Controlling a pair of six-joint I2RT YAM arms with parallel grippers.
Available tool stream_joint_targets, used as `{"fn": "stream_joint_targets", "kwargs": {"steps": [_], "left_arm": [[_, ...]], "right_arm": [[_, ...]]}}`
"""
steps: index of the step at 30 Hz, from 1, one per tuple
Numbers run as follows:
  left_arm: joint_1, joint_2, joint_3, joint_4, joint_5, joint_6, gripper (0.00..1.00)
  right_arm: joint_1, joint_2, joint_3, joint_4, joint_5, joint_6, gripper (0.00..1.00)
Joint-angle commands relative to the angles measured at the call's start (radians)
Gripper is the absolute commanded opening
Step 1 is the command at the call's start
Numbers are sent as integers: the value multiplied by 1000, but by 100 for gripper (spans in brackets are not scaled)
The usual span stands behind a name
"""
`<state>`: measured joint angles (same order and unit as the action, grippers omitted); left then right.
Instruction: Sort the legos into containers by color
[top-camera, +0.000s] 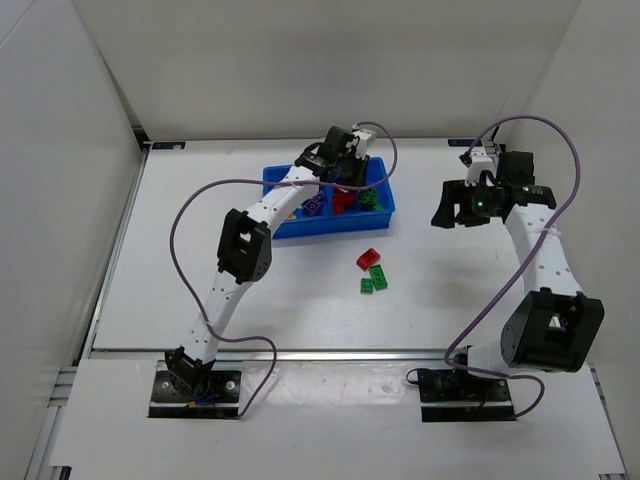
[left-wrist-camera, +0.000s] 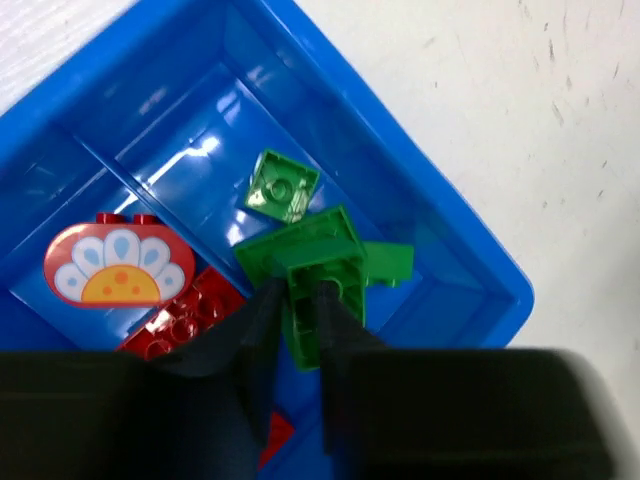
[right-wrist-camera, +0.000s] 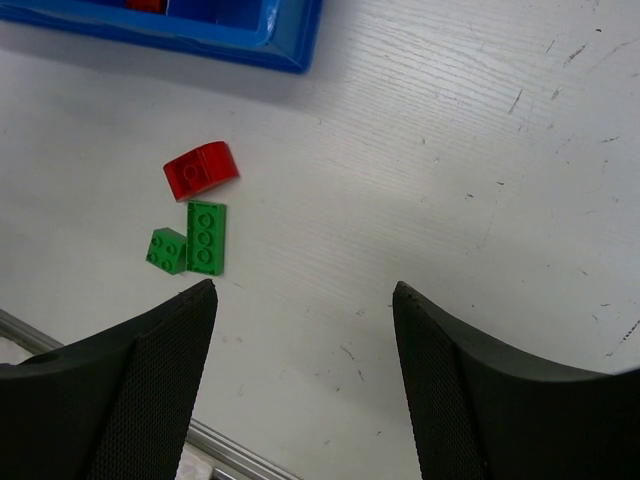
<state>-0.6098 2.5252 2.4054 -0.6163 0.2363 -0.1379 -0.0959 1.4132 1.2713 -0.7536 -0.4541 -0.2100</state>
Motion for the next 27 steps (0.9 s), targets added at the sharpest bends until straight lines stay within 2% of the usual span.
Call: {"fn": "stream_joint_targets", "kwargs": {"steps": [1, 4, 5, 7, 12, 13, 17, 20, 24, 25, 27], "left_arm": [[5, -3, 95, -2, 14, 32, 35], [5, 10, 103, -2, 24, 41, 58], [5, 10, 106, 1, 24, 43, 71], [7, 10, 112, 4, 24, 43, 84], [22, -51, 178, 7, 0, 32, 85], [28, -69, 185, 7, -5, 26, 85], [96, -245, 151, 6, -8, -5, 86], [163, -399, 78, -3, -26, -14, 87], [274, -564, -115, -43, 18, -32, 88], [294, -625, -153, -45, 29, -31, 89], [350, -708, -265, -57, 32, -26, 89]], "right_arm": [[5, 3, 2, 10, -26, -3, 75], [10, 0, 0, 7, -31, -22, 75], [13, 0, -1, 5, -32, -29, 75], [38, 0, -6, 10, -32, -63, 75], [137, -5, -24, 19, -67, -216, 73], [162, -22, -47, 36, -70, -297, 73], [315, -30, -92, 63, -35, -501, 75], [380, 59, -40, -2, -20, -609, 74], [449, 159, 0, 6, -15, -641, 77], [462, 188, 43, 10, 52, -614, 79], [499, 301, 118, -39, 81, -504, 80]]}}
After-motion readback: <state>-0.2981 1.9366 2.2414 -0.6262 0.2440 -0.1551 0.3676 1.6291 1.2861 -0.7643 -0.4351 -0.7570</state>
